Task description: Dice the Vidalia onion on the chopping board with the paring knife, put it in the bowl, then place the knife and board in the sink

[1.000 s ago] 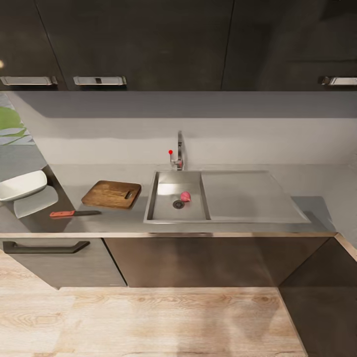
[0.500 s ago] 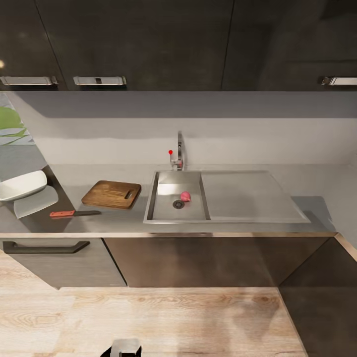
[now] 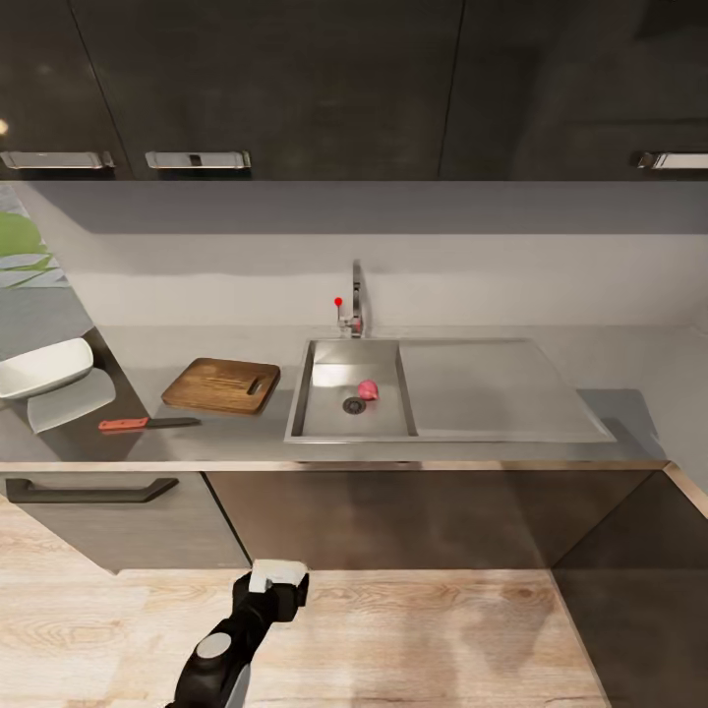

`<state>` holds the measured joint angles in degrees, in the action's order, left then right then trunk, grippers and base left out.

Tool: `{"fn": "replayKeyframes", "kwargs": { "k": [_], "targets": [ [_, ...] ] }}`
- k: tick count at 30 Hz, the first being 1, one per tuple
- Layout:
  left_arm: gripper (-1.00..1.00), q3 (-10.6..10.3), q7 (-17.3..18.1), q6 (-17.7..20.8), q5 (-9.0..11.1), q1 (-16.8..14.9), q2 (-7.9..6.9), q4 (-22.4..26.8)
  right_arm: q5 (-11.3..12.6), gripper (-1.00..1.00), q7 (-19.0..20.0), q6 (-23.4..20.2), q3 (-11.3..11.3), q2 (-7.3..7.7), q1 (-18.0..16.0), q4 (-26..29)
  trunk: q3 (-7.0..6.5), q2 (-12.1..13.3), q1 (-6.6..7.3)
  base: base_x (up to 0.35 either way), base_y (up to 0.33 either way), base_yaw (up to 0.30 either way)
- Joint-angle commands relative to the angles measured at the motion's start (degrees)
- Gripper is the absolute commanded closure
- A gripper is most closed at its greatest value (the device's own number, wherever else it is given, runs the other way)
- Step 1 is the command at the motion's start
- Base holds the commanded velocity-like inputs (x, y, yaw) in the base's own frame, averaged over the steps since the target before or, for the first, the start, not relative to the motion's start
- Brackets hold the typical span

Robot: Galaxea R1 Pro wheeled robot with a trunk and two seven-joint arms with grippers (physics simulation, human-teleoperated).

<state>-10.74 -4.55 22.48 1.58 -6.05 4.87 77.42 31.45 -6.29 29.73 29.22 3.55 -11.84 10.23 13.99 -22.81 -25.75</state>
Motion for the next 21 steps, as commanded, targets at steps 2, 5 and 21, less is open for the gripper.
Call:
{"fn": "replayKeyframes", "kwargs": {
  "k": [2,5,21],
  "targets": [
    [-1.0,-0.08,-0.42,1.1,0.23,-2.54,0.67,0.48,0.11,-1.0,-0.47,0.06,0.49,0.02,-0.03,0.06,0.11,-0.11,-0.03,0.0,0.0,0.0],
    [-1.0,-0.13,-0.47,8.3,0.19,-6.44,1.76,1.82,0.28,-1.0,-0.48,0.3,0.49,0.25,-0.03,0.1,0.11,-0.11,-0.03,0.0,0.0,0.0],
    [-1.0,-0.49,-0.67,19.08,0.6,-18.56,3.43,1.67,0.19,-1.0,-0.71,0.33,0.49,0.15,-0.03,0.06,0.11,-0.11,-0.03,0.0,0.0,0.0]
  ]
}}
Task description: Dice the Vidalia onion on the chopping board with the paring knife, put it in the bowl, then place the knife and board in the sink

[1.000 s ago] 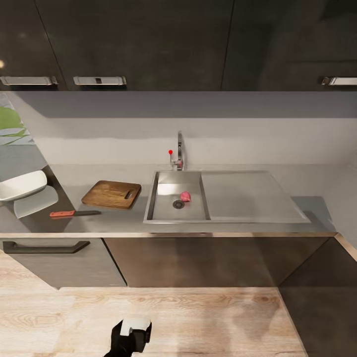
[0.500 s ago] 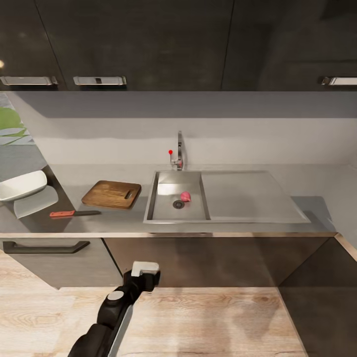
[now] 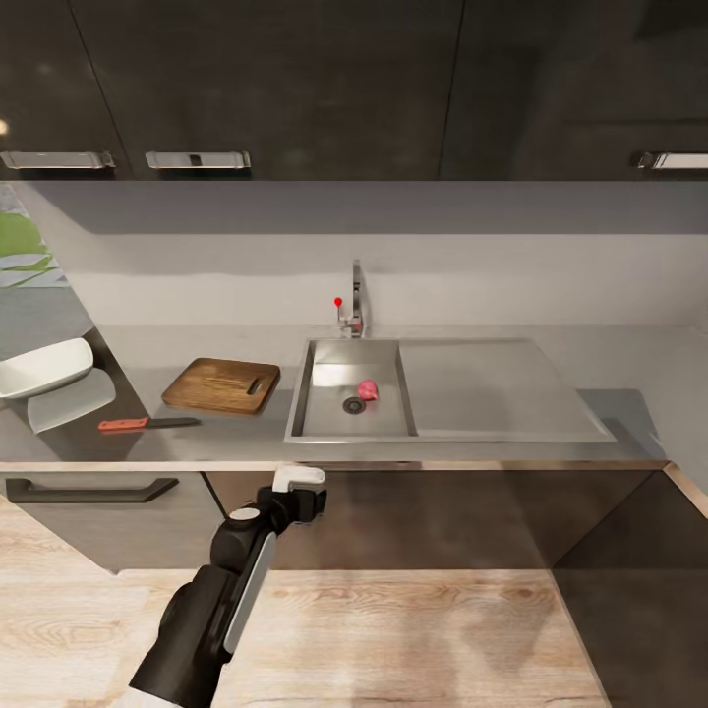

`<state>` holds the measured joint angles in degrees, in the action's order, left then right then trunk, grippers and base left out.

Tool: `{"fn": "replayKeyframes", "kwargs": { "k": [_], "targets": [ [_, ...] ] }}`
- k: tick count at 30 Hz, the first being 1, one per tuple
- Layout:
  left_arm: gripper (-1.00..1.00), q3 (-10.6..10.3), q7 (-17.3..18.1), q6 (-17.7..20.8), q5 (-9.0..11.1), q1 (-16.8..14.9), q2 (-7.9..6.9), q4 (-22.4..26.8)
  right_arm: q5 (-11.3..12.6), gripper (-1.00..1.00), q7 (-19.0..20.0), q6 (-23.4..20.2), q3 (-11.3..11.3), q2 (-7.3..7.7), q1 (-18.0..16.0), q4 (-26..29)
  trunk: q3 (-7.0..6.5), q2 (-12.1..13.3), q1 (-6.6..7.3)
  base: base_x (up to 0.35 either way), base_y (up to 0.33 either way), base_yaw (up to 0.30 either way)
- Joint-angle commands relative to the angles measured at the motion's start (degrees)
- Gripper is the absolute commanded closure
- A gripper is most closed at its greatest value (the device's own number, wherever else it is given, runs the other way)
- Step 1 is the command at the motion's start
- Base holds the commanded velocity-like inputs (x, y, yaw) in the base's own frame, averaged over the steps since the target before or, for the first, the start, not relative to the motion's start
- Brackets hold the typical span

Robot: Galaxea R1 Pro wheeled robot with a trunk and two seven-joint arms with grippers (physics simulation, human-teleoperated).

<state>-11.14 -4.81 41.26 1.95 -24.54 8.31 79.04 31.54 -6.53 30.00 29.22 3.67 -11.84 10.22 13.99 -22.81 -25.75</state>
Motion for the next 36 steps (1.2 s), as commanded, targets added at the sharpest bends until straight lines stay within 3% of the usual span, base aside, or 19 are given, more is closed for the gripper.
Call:
{"fn": "replayKeyframes", "kwargs": {
  "k": [1,6,14,21,24,28,36],
  "targets": [
    [-1.0,-0.27,-0.44,0.72,0.26,-0.81,0.04,-0.31,0.1,-1.0,-0.46,0.06,0.49,-0.01,-0.03,0.06,0.11,-0.11,-0.03,0.0,0.0,0.0],
    [-1.0,-1.31,-0.53,1.4,0.32,-5.14,0.39,-3.79,0.1,-1.0,-0.43,0.05,0.49,-0.09,-0.03,0.06,0.11,-0.11,-0.03,0.0,0.0,0.0],
    [-1.0,-2.04,-0.58,2.02,0.64,-20.83,0.65,-17.85,0.1,-1.0,-0.41,0.0,0.49,-0.16,-0.03,0.06,0.11,-0.11,-0.03,0.0,0.0,-0.02],
    [-1.0,-2.05,-0.51,2.12,6.44,-32.84,0.73,-31.38,0.19,-1.0,-0.41,-0.09,0.42,-0.26,-0.03,0.06,0.11,-0.11,-0.03,0.0,0.0,-0.075],
    [-1.0,-2.04,-0.48,1.97,8.96,-36.61,0.92,-37.28,0.25,-1.0,-0.41,-0.12,0.42,-0.31,-0.03,0.06,0.08,-0.11,-0.03,0.0,0.0,-0.209],
    [-1.0,-2.06,-0.42,1.66,10.36,-38.68,0.88,-41.9,0.27,-1.0,-0.41,-0.3,0.41,-0.47,-0.03,0.06,-0.01,-0.11,-0.03,0.0,0.0,-0.27],
    [-1.0,-2.08,-0.37,1.46,10.42,-39.06,-0.05,-42.81,0.28,-1.0,-0.53,-0.45,0.44,-0.63,-0.03,-0.01,-0.23,-0.11,-0.03,0.0,0.0,-0.27]
  ]
}}
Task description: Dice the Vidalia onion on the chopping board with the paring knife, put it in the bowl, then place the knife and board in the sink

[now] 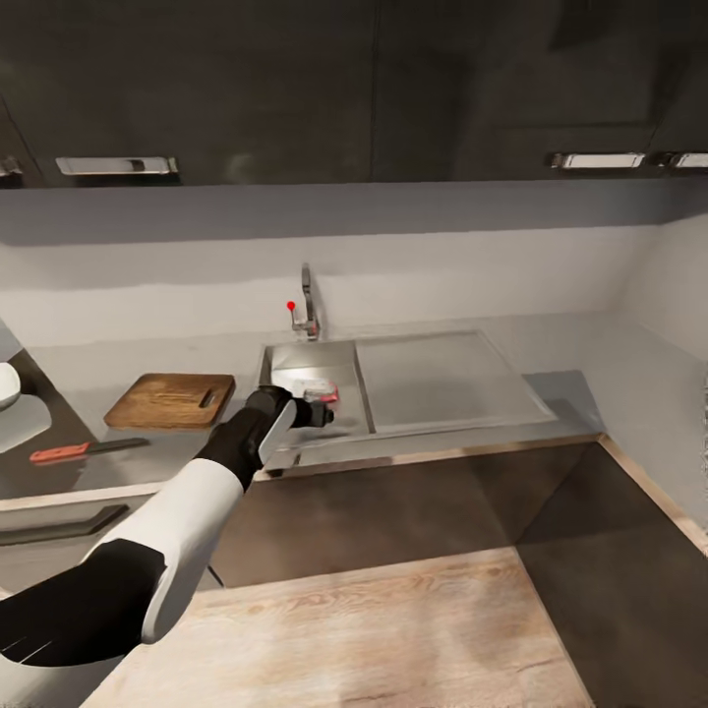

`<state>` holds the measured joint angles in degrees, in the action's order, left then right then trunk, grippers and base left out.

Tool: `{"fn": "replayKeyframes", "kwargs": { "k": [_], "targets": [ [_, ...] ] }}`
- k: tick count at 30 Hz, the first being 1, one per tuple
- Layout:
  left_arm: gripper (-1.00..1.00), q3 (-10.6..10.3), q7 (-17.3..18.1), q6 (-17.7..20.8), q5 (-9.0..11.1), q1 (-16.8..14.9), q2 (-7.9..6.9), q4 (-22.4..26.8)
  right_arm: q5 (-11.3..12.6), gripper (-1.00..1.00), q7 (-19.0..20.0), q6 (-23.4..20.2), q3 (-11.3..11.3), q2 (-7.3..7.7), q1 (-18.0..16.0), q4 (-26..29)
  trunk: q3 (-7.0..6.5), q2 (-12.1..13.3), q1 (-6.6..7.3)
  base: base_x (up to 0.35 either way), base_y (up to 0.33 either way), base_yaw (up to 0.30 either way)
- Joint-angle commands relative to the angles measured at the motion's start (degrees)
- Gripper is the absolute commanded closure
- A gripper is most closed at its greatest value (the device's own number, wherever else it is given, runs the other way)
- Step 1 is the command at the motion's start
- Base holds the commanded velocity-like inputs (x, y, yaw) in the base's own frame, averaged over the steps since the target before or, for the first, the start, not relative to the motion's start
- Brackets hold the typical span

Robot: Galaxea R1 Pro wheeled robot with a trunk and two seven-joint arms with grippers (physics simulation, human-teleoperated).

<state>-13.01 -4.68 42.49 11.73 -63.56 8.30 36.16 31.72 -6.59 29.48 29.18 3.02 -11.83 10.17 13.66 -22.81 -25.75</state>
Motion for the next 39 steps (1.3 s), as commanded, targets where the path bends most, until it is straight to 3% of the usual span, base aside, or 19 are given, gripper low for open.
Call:
{"fn": "replayKeyframes", "kwargs": {
  "k": [1,5,10,30,39],
  "targets": [
    [-1.0,-0.16,-0.5,0.23,0.65,-0.04,-0.41,-0.03,0.1,-1.0,-0.48,0.06,0.5,0.01,-0.03,-0.17,0.1,-0.11,-0.03,0.047,0.0,-0.112],
    [-1.0,-0.14,-0.5,0.22,0.72,-0.04,-1.16,-0.36,0.07,-1.0,-0.56,0.05,0.48,-0.81,-0.03,-1.68,0.07,-0.11,-0.03,0.202,-0.008,-0.052],
    [-1.0,-0.24,-0.5,0.11,0.82,-0.05,-0.96,-1.27,0.07,-1.0,-0.77,0.01,0.45,-1.34,-0.03,-2.2,0.07,-0.11,-0.03,0.324,-0.073,-0.008],
    [-1.0,-0.09,-0.41,-1.51,0.75,-0.05,-1.44,-3.42,0.1,-1.0,-0.62,-3.28,0.44,-1.43,-0.03,-2.29,1.27,-0.11,-0.03,0.342,-0.036,0.0],
    [-1.0,-0.16,-0.41,-1.53,0.66,-0.02,-2.1,-3.29,0.1,-1.0,-0.7,-3.31,0.44,-1.43,-0.03,-2.32,2.1,-0.11,-0.03,0.105,0.026,0.0]
  ]
}}
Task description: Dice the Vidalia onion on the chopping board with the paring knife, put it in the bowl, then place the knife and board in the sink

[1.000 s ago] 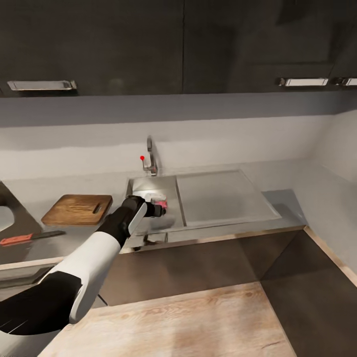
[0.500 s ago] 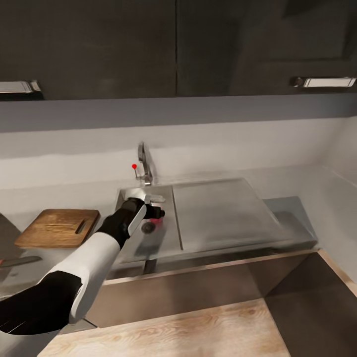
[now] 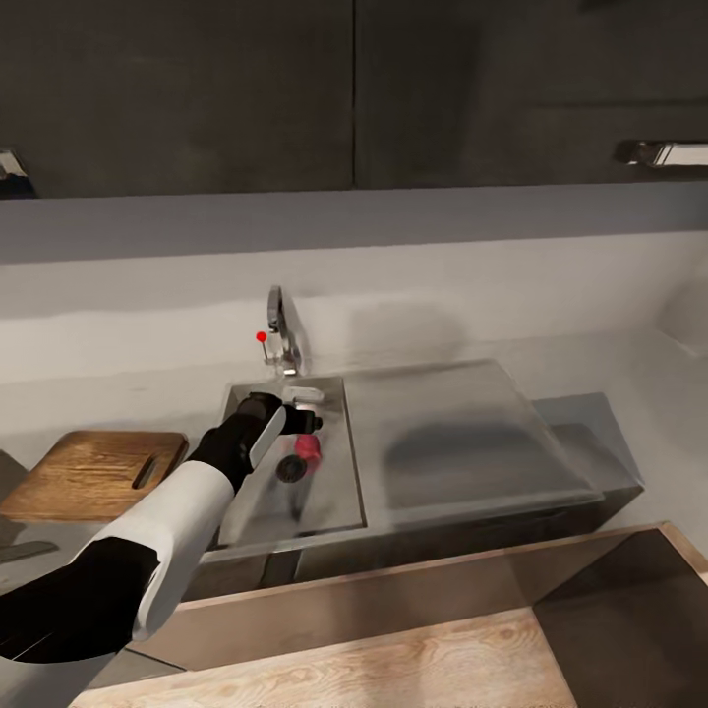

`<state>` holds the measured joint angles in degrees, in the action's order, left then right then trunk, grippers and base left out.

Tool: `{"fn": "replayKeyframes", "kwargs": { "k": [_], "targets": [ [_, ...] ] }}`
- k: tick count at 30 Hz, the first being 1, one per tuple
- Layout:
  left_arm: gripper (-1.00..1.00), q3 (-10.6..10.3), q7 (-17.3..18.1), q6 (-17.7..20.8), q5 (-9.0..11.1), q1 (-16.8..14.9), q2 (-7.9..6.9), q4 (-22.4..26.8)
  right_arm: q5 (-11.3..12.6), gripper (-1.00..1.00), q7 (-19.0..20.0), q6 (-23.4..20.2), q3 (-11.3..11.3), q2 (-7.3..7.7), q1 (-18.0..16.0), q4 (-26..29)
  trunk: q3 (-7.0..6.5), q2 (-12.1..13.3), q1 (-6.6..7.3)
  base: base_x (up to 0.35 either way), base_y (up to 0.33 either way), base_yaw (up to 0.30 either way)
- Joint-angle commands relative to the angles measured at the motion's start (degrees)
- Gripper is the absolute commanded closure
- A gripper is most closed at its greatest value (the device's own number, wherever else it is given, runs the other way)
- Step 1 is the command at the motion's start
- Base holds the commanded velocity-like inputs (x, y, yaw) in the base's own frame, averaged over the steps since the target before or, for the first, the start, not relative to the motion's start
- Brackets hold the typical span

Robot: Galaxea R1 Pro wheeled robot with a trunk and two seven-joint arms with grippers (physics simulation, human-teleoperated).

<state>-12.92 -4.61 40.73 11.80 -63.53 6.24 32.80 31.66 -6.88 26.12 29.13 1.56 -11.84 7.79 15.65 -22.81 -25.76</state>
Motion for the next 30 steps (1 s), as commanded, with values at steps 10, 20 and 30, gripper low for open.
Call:
{"fn": "replayKeyframes", "kwargs": {
  "k": [10,20,30],
  "targets": [
    [-1.0,-0.28,-0.48,0.22,0.64,0.35,-0.08,-0.02,0.15,-1.0,-0.5,-0.01,0.49,0.02,-0.02,0.04,1.04,-0.11,-0.03,0.003,0.001,0.0],
    [-1.0,-0.34,-0.48,0.22,0.63,0.5,-0.08,-0.49,0.15,-1.0,-0.59,-0.04,0.49,0.02,-0.02,0.11,1.97,-0.11,-0.03,0.151,0.0,0.0],
    [-1.0,-0.35,-0.45,0.23,0.68,0.67,-0.08,-0.84,0.15,-1.0,-0.51,-1.71,0.49,0.04,-0.02,0.12,2.9,-0.11,-0.03,0.039,0.0,0.0]
  ]
}}
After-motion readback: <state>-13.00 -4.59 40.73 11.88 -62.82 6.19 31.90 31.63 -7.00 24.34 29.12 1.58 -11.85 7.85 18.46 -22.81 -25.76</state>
